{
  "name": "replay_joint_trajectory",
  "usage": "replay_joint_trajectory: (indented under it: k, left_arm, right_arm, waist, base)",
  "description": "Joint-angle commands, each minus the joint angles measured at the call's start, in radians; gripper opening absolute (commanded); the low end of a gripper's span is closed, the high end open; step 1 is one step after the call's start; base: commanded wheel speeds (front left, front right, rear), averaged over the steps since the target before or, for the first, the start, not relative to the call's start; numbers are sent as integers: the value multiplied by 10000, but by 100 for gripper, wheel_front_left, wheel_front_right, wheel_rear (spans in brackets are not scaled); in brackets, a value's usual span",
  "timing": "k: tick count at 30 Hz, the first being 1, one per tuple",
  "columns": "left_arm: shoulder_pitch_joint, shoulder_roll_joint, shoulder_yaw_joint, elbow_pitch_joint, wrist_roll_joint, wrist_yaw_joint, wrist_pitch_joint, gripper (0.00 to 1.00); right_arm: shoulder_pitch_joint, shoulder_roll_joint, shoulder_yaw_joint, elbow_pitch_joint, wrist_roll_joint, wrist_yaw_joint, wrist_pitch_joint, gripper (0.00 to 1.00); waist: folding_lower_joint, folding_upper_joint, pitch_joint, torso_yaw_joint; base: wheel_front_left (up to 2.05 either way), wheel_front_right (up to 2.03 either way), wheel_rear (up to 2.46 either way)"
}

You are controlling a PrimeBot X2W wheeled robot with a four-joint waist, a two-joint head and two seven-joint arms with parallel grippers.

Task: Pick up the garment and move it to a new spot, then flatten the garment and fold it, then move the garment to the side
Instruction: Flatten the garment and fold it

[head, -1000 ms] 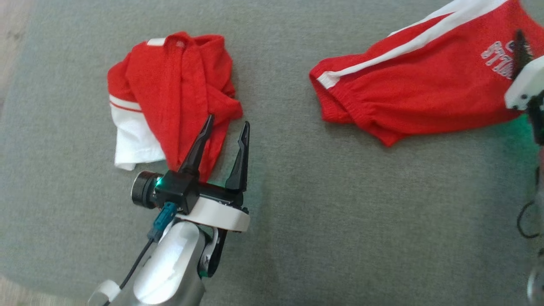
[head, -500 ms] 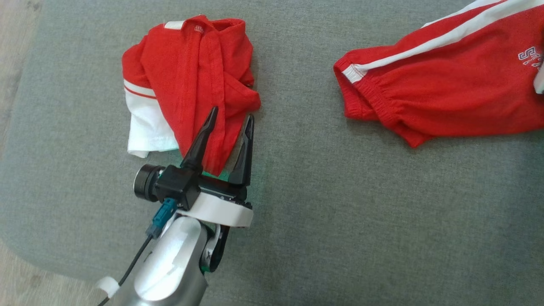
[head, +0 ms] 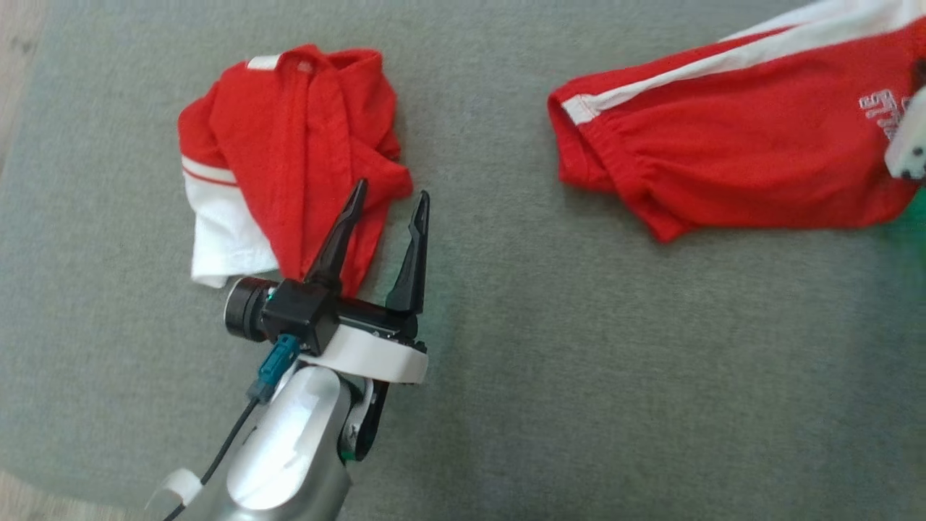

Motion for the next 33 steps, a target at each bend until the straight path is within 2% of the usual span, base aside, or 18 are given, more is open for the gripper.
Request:
replay_joint_trajectory:
  k: [1, 5, 10, 17, 27, 33]
  left_arm:
    - [-116, 82, 351, -248, 77, -32, -51, 100]
    - [56, 82, 501, -209, 136, -64, -51, 100]
    - [255, 82, 622, -150, 217, -145, -51, 100]
    - [601, 82, 740, -71, 312, -217, -51, 100]
    - [852, 82, 875, 90, 481, -359, -51, 100]
    - [987, 82, 860, 154, 505, -380, -51, 100]
  right_arm:
    - [199, -233, 138, -301, 219, 67, -173, 0]
    - [642, -575, 100, -370, 763, 67, -507, 0]
    - [1255, -1054, -455, -270, 1258, 67, -963, 0]
    - [1943, -1535, -1493, 275, 1172, 67, -2060, 0]
    - [1901, -658, -1817, -31, 1022, 67, -3202, 0]
    - [1999, 37, -1383, -885, 1388, 67, -3538, 0]
  waist:
    - [0, 0, -258, -235]
    - [0, 0, -660, -585]
    - [0, 0, -1038, -882]
    - [0, 0, -1496, -1048]
    - [0, 0, -1897, -1031]
    - [0, 0, -2276, -925]
  base:
    - [0, 0, 0]
    - [0, 0, 0]
    - [0, 0, 0]
    - [0, 0, 0]
    - [0, 0, 0]
    - [0, 0, 0]
